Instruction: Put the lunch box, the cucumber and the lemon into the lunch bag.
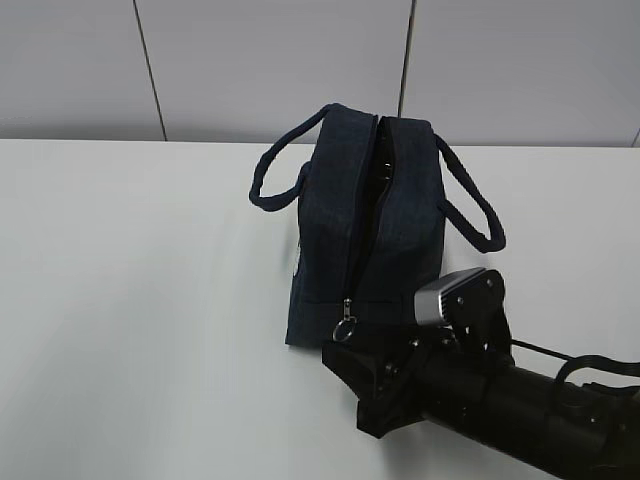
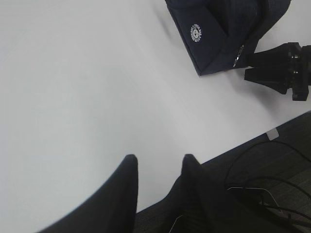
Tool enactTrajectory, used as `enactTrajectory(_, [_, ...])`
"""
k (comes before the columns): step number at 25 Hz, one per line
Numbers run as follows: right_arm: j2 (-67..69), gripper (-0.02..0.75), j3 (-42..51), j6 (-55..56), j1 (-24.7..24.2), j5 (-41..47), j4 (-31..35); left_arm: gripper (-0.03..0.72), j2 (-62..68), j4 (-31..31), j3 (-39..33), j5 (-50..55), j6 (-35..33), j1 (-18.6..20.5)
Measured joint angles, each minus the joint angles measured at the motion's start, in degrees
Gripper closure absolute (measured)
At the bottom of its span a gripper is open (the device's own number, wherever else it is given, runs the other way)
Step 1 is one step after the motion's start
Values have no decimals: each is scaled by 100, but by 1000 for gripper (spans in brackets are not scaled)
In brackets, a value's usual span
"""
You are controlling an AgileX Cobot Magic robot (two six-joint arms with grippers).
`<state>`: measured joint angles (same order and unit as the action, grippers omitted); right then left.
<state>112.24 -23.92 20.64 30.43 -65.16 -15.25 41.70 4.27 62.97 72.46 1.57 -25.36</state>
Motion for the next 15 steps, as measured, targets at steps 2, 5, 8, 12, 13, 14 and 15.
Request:
enactTrajectory(2, [0,419,0,-27,0,-23,-20,488,0,0,0,0,0,0])
enactTrajectory(5, [0,499,23,-61,0,-23,-42,488,0,0,0,0,0,0])
enactTrajectory(8, [0,560,75,-60,0,-34,-42,488,0,0,0,0,0,0])
enactTrajectory(12, [0,654,101,-60,0,-42,-42,488,0,0,0,0,0,0])
enactTrajectory(13, [0,685,111,-60,0,-42,-42,488,0,0,0,0,0,0])
enactTrajectory(14, [0,710,111,-60,0,-42,-42,488,0,0,0,0,0,0])
enactTrajectory(15, [0,733,111,-60,0,-42,-31,488,0,0,0,0,0,0])
